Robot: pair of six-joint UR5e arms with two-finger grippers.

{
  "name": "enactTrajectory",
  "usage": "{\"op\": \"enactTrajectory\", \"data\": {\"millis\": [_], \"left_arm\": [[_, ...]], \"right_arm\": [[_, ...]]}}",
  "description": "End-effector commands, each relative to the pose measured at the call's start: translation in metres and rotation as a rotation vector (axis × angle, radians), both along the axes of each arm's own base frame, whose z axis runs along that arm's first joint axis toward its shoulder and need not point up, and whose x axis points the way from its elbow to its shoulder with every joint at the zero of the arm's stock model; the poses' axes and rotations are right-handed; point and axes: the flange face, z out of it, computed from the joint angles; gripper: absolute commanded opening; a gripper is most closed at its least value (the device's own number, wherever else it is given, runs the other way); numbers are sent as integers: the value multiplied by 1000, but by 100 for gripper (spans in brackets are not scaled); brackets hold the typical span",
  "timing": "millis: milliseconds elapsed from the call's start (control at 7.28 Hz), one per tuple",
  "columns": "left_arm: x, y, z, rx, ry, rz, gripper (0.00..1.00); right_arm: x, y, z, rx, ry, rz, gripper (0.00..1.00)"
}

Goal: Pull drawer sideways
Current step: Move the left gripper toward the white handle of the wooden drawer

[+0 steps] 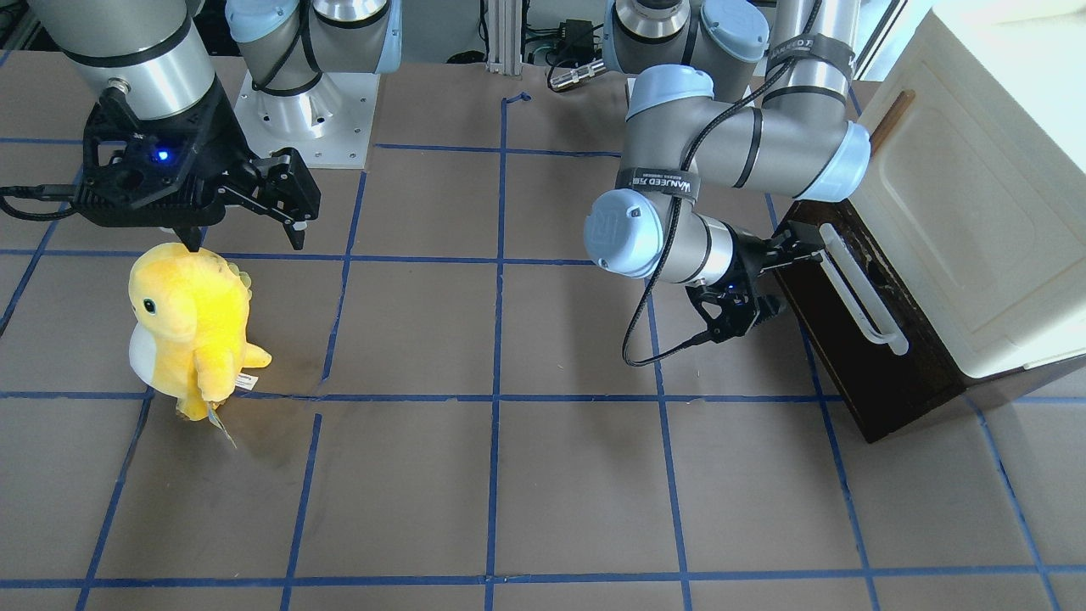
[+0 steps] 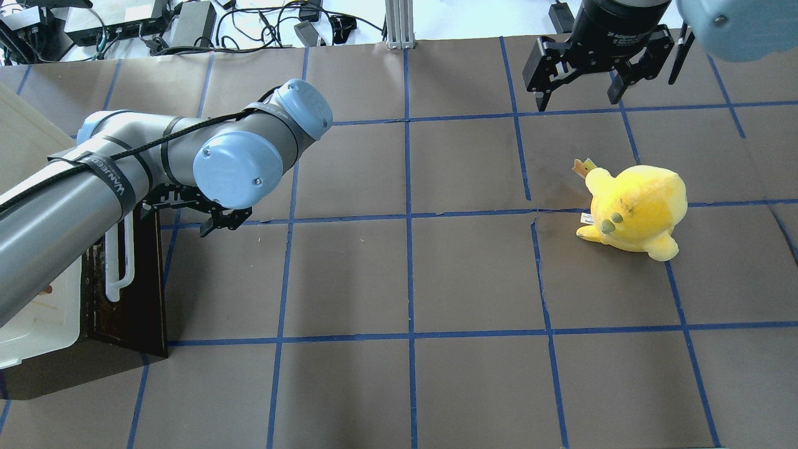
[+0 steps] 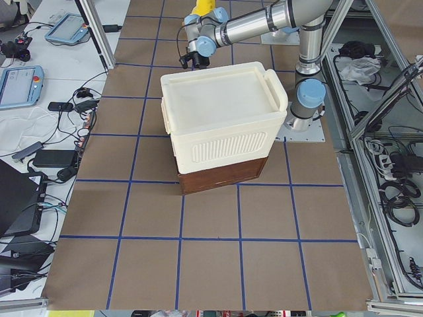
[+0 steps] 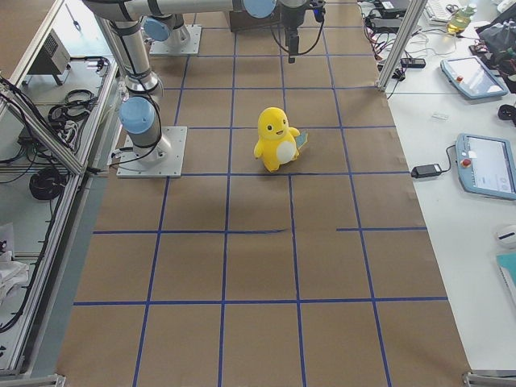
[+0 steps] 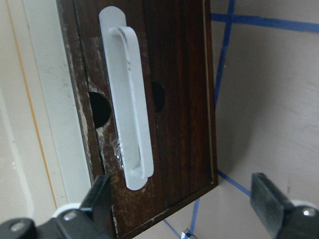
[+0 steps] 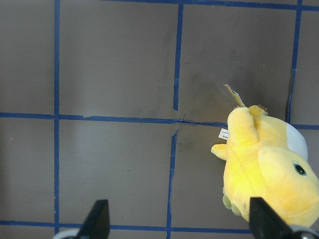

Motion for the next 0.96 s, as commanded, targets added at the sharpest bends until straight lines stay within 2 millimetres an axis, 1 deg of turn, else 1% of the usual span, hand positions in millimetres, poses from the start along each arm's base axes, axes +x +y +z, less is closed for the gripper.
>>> {"op": "enactTrajectory", "data": {"millis": [0,137,275,550,824], "left_arm": [[6,4,-35,83,-54,-31,100],[10,1,-46,108,-115,-77,100],[12,-3,-49,112,-149,-106,100],[17,-13,-66,146,-240,-182,100],[23,-13,-71,170,-257,-189,100]], "right_arm": [[0,0,0,0,0,0,100],[0,0,0,0,0,2,100],[0,0,0,0,0,0,100],[0,0,0,0,0,0,100],[0,0,0,0,0,0,100]]}}
